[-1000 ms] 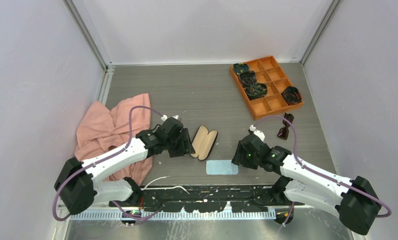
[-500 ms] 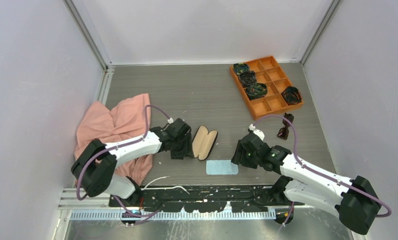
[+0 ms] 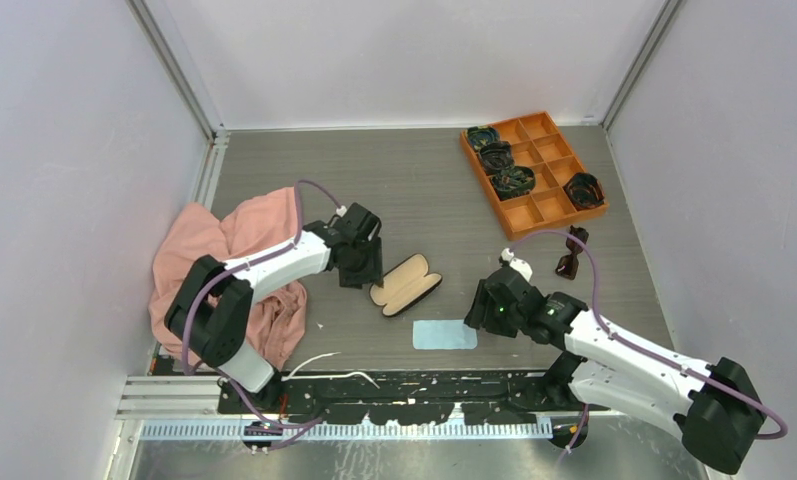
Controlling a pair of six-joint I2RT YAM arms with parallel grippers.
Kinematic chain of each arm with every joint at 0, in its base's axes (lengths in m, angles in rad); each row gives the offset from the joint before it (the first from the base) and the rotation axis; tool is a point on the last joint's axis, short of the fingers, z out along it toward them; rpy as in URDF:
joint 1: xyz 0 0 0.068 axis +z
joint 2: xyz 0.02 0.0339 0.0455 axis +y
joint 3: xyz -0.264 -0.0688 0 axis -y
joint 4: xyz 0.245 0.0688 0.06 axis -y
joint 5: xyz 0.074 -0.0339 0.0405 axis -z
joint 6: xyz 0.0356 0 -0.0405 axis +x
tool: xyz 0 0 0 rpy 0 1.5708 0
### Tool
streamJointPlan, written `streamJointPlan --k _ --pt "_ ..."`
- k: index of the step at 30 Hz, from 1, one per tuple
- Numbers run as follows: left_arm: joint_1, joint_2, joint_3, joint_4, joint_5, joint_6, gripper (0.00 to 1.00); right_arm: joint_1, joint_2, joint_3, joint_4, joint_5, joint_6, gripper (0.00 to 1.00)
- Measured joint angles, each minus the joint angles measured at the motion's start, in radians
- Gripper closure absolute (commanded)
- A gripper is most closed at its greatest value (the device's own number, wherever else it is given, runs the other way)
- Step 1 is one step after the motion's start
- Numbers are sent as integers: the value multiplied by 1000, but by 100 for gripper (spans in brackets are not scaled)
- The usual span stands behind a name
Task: Organize the sunglasses
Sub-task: Adjust the sunglasses case at the center of the board.
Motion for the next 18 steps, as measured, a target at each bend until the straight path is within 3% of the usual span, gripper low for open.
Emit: streamJointPlan --k 12,18 --pt "20 -8 93 -37 21 42 51 0 -48 0 -35 12 0 41" --pt "-32 -233 -21 -38 27 -22 49 0 -53 0 -45 16 0 42"
